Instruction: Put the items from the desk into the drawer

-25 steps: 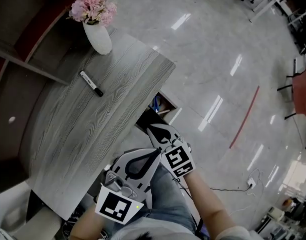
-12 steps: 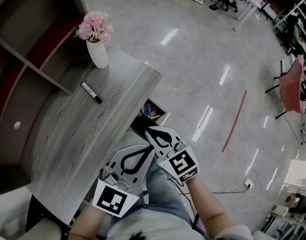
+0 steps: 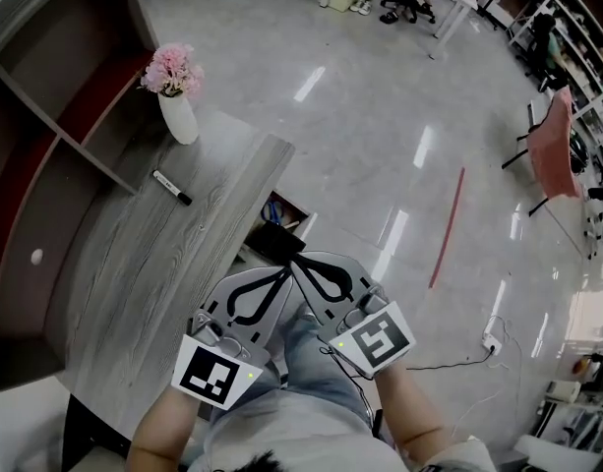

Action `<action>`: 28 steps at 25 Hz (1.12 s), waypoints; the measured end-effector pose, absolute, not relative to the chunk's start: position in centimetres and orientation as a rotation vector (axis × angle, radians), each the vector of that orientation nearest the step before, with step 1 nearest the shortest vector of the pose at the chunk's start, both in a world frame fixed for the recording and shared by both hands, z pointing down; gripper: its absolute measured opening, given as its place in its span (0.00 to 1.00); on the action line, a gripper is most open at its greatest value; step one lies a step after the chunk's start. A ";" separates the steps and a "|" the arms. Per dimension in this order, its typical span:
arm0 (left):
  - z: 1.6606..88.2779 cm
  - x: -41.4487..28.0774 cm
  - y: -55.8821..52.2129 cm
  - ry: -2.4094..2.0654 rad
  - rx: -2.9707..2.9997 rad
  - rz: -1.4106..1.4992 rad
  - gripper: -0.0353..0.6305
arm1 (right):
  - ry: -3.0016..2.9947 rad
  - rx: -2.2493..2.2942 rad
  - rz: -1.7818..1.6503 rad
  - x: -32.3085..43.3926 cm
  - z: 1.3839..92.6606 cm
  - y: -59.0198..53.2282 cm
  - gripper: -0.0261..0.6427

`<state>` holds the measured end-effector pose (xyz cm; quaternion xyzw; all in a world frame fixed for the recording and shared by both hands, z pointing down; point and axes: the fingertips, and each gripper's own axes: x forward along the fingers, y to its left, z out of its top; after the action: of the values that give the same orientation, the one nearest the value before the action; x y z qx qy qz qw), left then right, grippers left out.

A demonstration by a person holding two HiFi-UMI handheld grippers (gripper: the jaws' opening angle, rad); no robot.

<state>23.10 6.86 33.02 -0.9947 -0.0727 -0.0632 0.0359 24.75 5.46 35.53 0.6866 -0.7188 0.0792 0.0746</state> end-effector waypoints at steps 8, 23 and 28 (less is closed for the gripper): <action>32.0 21.8 7.4 -0.272 -3.027 -0.176 0.06 | -2.133 2.172 0.211 23.2 32.7 8.2 0.05; 31.2 19.6 6.3 -0.219 -3.013 -0.148 0.06 | -2.166 2.155 0.140 20.5 31.3 7.1 0.05; 30.8 18.9 5.9 -0.192 -3.010 -0.142 0.06 | -2.196 2.137 0.137 19.9 31.0 6.8 0.05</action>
<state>18.95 5.89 30.85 -0.9950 -0.0635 -0.0469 0.0612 19.88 6.78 30.96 0.6963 -0.7154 0.0447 0.0370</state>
